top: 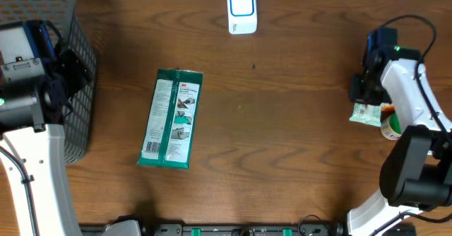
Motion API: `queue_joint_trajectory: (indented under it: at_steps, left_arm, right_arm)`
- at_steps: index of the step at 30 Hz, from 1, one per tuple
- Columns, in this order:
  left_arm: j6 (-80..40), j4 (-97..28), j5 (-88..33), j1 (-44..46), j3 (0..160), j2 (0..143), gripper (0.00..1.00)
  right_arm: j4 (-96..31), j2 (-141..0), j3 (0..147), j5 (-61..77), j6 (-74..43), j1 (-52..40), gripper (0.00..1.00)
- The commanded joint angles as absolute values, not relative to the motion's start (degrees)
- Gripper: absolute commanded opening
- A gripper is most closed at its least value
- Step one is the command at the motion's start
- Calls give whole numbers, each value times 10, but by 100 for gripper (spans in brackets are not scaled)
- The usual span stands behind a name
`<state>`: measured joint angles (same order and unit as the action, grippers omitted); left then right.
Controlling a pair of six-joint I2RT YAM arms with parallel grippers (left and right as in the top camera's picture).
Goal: Scan the item barcode
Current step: 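Carry the Nescafé stick to the right edge and release it, then move the right gripper over the green gloves pack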
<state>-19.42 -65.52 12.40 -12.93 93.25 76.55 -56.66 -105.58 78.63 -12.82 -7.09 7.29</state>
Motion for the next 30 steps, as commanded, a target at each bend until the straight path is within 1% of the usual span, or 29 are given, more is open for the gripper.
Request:
queue_joint_trajectory:
  at_steps: [1,3,4,6,9,12,15,18,20,22,25,30]
  left_arm:
    - [-189,-655,131,-131,936,767,88]
    - [-189,-656,131,-131,936,767,88]
    - [-189,-656,131,-131,936,767,88]
    - [-189,-656,131,-131,936,767,88]
    - [-189,-656,131,-131,936,767,88]
    - [-189,-656,131,-131,936,767,88]
    - [-189,-656,131,-131,936,767,88]
    - [-189,-656,131,-131,936,767,88]
    - [-189,-656,131,-131,936,767,88]
    - [-189,-656,131,-131,936,767,88]
    - [-189,-656,131,-131,936,767,88]
    - [-189,-656,131,-131,936,767,88]
  right_arm:
    - [-545,-1053,753,-151,-77,75,56]
    - [-540,-1053,743,-151,-77,75,82]
    - [-540,-1053,742,-151,-77,75,90]
    - [-540,-1053,743,-151,-77,75,96]
    - [-555,-1053,759,-142,-77,75,96]
    - [-607,-1053,809,-80,-77,73,97]
    - [-652,-1053,866,12,-77,70,99]
    - [-671,-1053,902,126,-77,69,99]
    - [-670,-1053,907,225,-77,66,99]
    - [-663,-1053,900,294,-77,56,99]
    - [-651,-1053,889,303,-77,34,99]
    - [-618,-1053,869,303,-86,-27,99]
